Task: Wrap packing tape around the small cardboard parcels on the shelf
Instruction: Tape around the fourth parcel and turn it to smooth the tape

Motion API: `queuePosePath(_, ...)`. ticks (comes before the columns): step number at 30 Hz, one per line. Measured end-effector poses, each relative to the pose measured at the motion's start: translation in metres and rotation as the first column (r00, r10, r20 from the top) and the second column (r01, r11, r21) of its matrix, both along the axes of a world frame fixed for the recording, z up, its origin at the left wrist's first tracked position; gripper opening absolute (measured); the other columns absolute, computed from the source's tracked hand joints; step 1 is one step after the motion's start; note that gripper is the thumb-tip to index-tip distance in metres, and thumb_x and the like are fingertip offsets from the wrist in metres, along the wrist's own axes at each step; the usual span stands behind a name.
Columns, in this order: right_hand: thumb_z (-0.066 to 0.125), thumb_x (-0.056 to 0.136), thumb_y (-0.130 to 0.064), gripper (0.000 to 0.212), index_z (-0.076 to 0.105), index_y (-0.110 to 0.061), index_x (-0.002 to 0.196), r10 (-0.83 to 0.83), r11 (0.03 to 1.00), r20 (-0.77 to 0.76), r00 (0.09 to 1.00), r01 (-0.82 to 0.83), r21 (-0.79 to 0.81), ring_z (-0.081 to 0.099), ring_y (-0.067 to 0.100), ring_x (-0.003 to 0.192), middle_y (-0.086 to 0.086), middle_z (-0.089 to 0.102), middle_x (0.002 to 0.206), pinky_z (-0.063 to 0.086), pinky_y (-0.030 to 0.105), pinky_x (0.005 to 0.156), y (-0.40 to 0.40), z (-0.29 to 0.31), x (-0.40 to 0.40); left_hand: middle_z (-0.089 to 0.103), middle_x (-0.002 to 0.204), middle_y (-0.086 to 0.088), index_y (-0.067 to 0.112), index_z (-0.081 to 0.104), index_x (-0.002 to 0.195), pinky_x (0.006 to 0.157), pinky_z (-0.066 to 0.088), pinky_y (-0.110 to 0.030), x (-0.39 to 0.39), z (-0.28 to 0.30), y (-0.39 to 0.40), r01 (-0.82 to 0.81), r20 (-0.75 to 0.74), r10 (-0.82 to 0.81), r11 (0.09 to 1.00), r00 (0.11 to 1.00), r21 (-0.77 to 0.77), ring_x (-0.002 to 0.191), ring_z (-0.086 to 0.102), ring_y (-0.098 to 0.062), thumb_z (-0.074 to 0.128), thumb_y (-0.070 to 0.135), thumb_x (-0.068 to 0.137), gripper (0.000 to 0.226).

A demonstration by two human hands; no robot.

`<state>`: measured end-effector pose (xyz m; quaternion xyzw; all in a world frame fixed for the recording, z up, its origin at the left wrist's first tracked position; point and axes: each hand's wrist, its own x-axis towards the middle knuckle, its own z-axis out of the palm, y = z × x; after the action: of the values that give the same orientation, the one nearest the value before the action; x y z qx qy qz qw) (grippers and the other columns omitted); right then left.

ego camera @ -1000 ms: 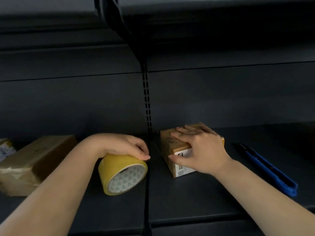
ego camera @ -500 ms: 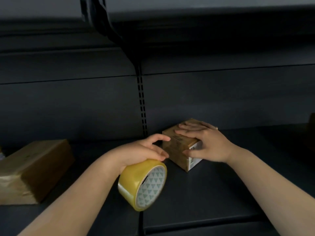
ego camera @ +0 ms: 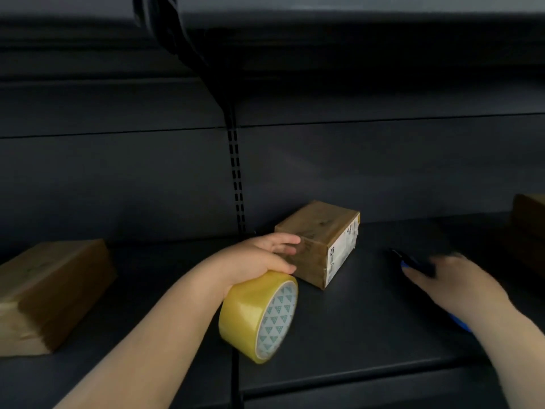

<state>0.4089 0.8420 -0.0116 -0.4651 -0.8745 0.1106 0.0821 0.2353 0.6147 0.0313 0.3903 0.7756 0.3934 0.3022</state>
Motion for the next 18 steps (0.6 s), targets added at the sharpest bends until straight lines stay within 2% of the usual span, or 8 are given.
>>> queuePosePath(2, 0.058, 0.083, -0.054, 0.047, 0.062, -0.013, 0.107, 0.018, 0.998, 0.042, 0.999, -0.015, -0.065, 0.058, 0.02, 0.079, 0.004, 0.056, 0.094, 0.053, 0.036, 0.069, 0.004, -0.004, 0.001, 0.05, 0.136, 0.005, 0.025, 0.044, 0.135, 0.103, 0.034, -0.024, -0.001, 0.001, 0.002, 0.01, -0.013, -0.01, 1.0, 1.0, 0.003, 0.125, 0.045, -0.011, 0.058, 0.003, 0.086, 0.055)
queuePosePath(5, 0.07, 0.079, -0.04, 0.045, 0.055, -0.012, 0.111, 0.058, 0.996, -0.053, 0.997, -0.062, -0.069, 0.054, 0.017, 0.076, 0.002, 0.053, 0.088, 0.046, 0.031, 0.062, 0.008, -0.002, 0.003, 0.048, 0.139, 0.004, 0.022, 0.043, 0.137, 0.105, 0.027, -0.023, -0.002, 0.0, 0.003, 0.023, -0.045, -0.024, 1.0, 0.999, -0.004, 0.13, 0.039, -0.01, 0.058, 0.001, 0.086, 0.057)
queuePosePath(8, 0.076, 0.076, -0.029, 0.045, 0.049, -0.012, 0.108, 0.104, 0.989, -0.242, 0.965, -0.127, -0.081, 0.058, 0.02, 0.067, 0.002, 0.056, 0.084, 0.048, 0.034, 0.062, -0.001, 0.008, 0.01, 0.047, 0.14, 0.006, 0.023, 0.043, 0.137, 0.11, 0.027, -0.027, -0.003, -0.001, 0.004, 0.01, -0.068, -0.01, 1.0, 0.998, -0.003, 0.131, 0.038, -0.009, 0.059, 0.002, 0.085, 0.058)
queuePosePath(11, 0.075, 0.075, -0.028, 0.035, 0.045, -0.023, 0.092, 0.306, 0.922, -0.426, 0.852, -0.376, -0.09, 0.062, 0.016, 0.047, -0.003, 0.06, 0.074, 0.054, 0.034, 0.052, -0.029, 0.028, 0.015, 0.048, 0.139, 0.007, 0.021, 0.043, 0.137, 0.107, 0.027, -0.023, -0.004, -0.002, 0.005, -0.001, -0.07, 0.002, 1.0, 0.998, 0.009, 0.13, 0.038, -0.007, 0.06, 0.001, 0.084, 0.059)
queuePosePath(12, 0.071, 0.078, -0.032, 0.03, 0.045, -0.026, 0.092, 0.411, 0.889, -0.401, 0.819, -0.458, -0.024, 0.061, 0.014, 0.046, -0.004, 0.06, 0.07, 0.053, 0.033, 0.051, -0.041, 0.034, 0.014, 0.047, 0.139, 0.006, 0.021, 0.043, 0.137, 0.107, 0.026, -0.023, -0.004, -0.001, 0.005, -0.001, -0.07, 0.002, 1.0, 0.998, 0.009, 0.13, 0.038, -0.007, 0.06, 0.001, 0.084, 0.059)
queuePosePath(14, 0.053, 0.089, -0.04, 0.021, 0.047, -0.033, 0.108, 0.576, 0.817, -0.173, 0.799, -0.556, 0.151, 0.06, 0.013, 0.058, -0.005, 0.062, 0.077, 0.051, 0.032, 0.058, -0.06, 0.046, 0.007, 0.047, 0.141, 0.004, 0.019, 0.042, 0.137, 0.106, 0.026, -0.021, -0.004, -0.001, 0.006, 0.0, -0.073, 0.0, 1.0, 0.997, 0.004, 0.131, 0.038, -0.008, 0.06, 0.0, 0.084, 0.06)
queuePosePath(16, 0.038, 0.097, -0.04, 0.031, 0.039, -0.04, 0.128, 0.59, 0.732, 0.082, 0.803, -0.575, 0.365, 0.059, 0.014, 0.076, -0.007, 0.063, 0.093, 0.045, 0.027, 0.062, -0.075, 0.056, -0.002, 0.046, 0.142, 0.001, 0.017, 0.041, 0.138, 0.107, 0.025, -0.021, -0.003, 0.0, 0.006, -0.001, -0.075, 0.002, 1.0, 0.997, 0.006, 0.132, 0.038, -0.01, 0.06, -0.002, 0.084, 0.061)
queuePosePath(18, 0.032, 0.099, -0.038, 0.036, 0.034, -0.041, 0.135, 0.557, 0.64, 0.211, 0.803, -0.577, 0.507, 0.061, 0.019, 0.089, -0.005, 0.062, 0.104, 0.039, 0.027, 0.063, -0.082, 0.059, -0.011, 0.045, 0.142, 0.0, 0.016, 0.041, 0.138, 0.106, 0.026, -0.02, -0.003, 0.0, 0.006, -0.002, -0.076, 0.003, 1.0, 0.997, 0.013, 0.132, 0.039, -0.011, 0.06, -0.003, 0.083, 0.061)
